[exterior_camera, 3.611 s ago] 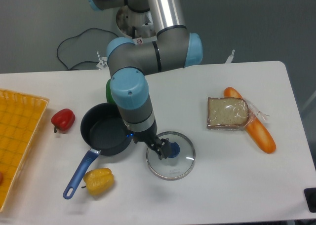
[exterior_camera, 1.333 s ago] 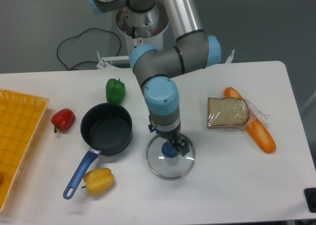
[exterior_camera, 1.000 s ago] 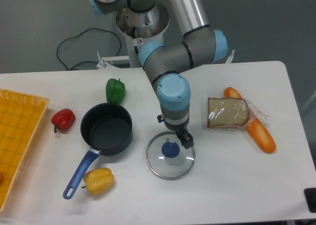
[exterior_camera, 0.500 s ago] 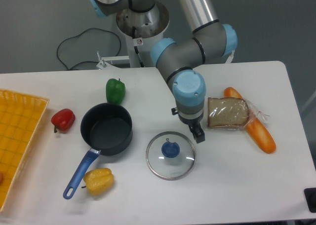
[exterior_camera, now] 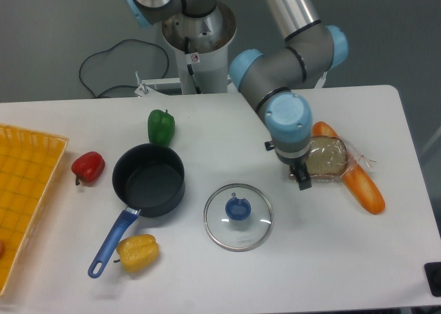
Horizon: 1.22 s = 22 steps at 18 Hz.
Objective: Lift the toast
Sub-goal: 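Move the gripper over the bagged toast sandwich, then lower the gripper onto the bagged toast and close on its edge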
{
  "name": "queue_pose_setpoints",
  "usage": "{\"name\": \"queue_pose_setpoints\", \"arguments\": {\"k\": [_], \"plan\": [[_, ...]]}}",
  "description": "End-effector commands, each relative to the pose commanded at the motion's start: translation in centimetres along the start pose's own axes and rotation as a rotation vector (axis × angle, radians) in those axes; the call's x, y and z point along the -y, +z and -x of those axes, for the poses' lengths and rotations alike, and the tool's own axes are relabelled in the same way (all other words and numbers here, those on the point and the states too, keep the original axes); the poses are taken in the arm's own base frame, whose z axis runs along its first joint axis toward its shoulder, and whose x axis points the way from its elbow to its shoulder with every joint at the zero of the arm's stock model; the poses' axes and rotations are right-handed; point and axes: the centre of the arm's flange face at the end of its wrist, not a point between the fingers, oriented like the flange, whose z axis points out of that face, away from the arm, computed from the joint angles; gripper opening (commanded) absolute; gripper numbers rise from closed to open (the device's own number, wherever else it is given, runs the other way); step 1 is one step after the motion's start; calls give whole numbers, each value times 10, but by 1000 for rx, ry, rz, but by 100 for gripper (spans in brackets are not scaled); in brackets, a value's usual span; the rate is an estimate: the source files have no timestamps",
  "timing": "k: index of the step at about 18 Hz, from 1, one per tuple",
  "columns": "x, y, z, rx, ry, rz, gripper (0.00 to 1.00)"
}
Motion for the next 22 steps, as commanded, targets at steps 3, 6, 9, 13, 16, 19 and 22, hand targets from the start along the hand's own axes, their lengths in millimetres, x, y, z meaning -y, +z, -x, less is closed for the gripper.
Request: {"name": "queue_pose_setpoints", "arguments": {"k": [3,6,9,13,16,19,22], "plan": [[-29,19,-2,-22,-4,-16,100],[-55,26,-3,-28,-19,-21,100],[-76,32,-3,-30,-2,-28,100],[-81,39,-6,-41,-5,-35,100],[-93,38,-5,-35,-22,-32,100],[-99,41,-6,-37,-19,-34,100],[-97,46,-7,-44,-12,-39,100]]}}
